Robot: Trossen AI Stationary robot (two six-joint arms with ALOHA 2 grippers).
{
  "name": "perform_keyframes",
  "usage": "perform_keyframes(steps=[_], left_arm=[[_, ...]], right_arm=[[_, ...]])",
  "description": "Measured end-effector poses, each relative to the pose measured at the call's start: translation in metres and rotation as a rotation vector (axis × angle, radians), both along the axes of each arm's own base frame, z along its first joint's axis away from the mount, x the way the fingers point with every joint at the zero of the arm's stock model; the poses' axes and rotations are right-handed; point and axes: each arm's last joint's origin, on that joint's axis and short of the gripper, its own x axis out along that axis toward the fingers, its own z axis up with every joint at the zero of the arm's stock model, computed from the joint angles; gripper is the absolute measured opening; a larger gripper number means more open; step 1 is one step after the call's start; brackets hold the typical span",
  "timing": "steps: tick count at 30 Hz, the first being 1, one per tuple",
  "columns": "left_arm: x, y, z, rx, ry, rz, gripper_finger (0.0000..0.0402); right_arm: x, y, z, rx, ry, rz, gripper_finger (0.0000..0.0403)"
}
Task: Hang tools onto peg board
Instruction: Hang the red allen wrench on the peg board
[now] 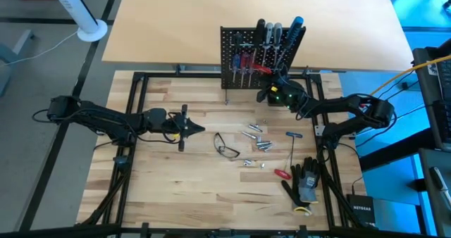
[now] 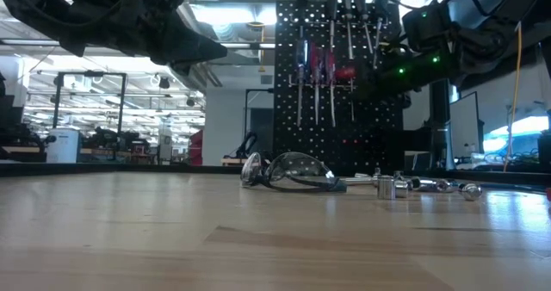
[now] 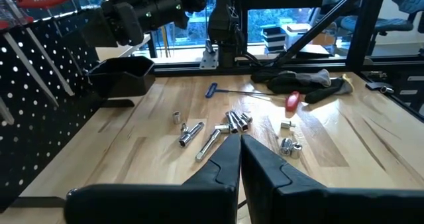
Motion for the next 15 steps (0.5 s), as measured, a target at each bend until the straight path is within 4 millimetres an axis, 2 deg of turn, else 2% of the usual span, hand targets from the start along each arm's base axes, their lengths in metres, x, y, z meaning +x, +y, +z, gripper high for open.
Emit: perform_keyframes(steps=[6, 15], left_arm=[[0.0000, 0.0000, 0.0000, 0.004, 0.001, -0.001, 0.0004], [0.0000, -0.0001, -0.0002, 0.004, 0.002, -0.001, 0.0004]], right_arm=[[-0.0001, -0.0009, -0.0026, 0.008, 0.011, -0.031, 0.0004], [-0.0010, -0.0013, -0.0041, 0.015, 0.023, -0.069, 0.0049]])
